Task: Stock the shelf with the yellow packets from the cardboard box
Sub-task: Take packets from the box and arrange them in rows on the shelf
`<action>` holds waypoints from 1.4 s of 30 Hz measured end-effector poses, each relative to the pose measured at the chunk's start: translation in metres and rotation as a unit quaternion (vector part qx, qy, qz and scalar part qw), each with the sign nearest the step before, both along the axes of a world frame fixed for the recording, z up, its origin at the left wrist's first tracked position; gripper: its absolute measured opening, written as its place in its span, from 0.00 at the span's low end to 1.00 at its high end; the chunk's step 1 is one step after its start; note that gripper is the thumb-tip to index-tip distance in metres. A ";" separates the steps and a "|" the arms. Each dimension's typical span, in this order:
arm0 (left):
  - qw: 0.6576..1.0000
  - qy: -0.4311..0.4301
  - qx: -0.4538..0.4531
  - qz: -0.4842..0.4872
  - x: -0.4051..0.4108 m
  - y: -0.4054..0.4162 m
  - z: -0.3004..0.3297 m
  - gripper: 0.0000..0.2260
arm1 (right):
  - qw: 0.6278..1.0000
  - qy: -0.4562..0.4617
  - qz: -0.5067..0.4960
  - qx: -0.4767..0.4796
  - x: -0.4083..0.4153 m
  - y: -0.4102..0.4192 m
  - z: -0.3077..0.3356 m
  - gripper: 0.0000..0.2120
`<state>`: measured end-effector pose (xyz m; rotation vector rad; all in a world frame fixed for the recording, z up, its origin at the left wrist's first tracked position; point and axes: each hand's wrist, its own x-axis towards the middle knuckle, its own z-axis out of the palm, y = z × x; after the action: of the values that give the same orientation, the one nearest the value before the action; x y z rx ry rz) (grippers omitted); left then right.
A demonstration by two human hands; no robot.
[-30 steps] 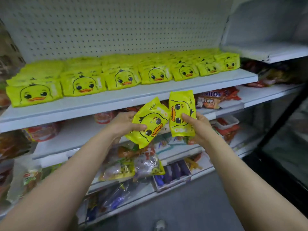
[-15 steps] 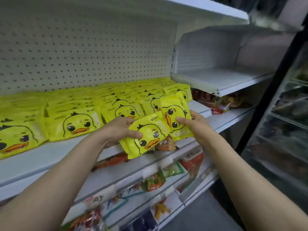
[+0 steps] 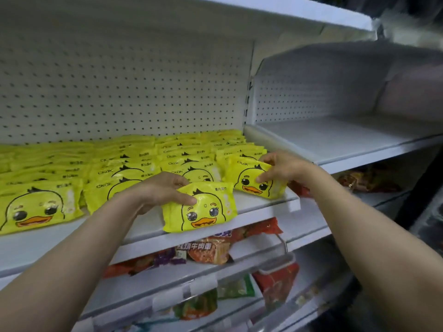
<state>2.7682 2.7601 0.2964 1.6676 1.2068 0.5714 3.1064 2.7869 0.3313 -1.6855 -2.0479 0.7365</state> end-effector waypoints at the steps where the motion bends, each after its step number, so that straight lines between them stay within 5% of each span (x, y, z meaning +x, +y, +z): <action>1: 1.000 0.000 0.000 0.011 0.005 0.001 0.000 0.40 | 0.999 -0.049 0.019 0.006 0.001 0.009 0.003 0.17; 4: 0.999 -0.004 0.001 0.045 0.019 -0.002 0.001 0.26 | 0.988 -0.140 0.060 0.013 0.001 0.035 0.006 0.18; 8: 0.998 -0.003 0.012 0.068 0.025 0.000 -0.003 0.30 | 0.980 -0.176 0.088 0.024 -0.003 0.056 0.009 0.17; 20: 0.989 -0.023 0.049 0.137 0.038 -0.013 0.000 0.16 | 0.937 -0.284 0.026 0.201 -0.004 0.063 -0.005 0.30; 23: 0.987 -0.020 0.068 0.141 0.044 -0.016 0.003 0.13 | 0.953 -0.166 0.059 0.248 -0.026 0.043 -0.004 0.28; 26: 0.986 -0.026 0.087 0.143 0.047 -0.020 0.006 0.11 | 0.973 -0.008 0.192 0.124 -0.062 0.005 0.006 0.28; 30: 0.981 -0.016 0.112 0.155 0.048 -0.026 0.011 0.10 | 0.953 -0.126 0.261 0.087 -0.092 -0.015 -0.001 0.30; 33: 0.977 -0.016 0.115 0.177 0.042 -0.032 0.013 0.09 | 0.955 -0.114 0.258 0.092 -0.099 -0.014 -0.008 0.15; 36: 0.973 -0.037 0.111 0.198 0.034 -0.038 0.013 0.09 | 0.958 -0.102 0.254 0.082 -0.103 -0.011 -0.006 0.15; 42: 0.962 -0.049 0.136 0.231 0.020 -0.040 0.011 0.13 | 0.957 -0.150 0.229 0.100 -0.117 -0.010 0.009 0.39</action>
<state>2.7878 2.7197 0.3074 1.5549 1.5060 1.1399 2.9894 2.7764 0.3400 -1.2827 -2.6727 0.3957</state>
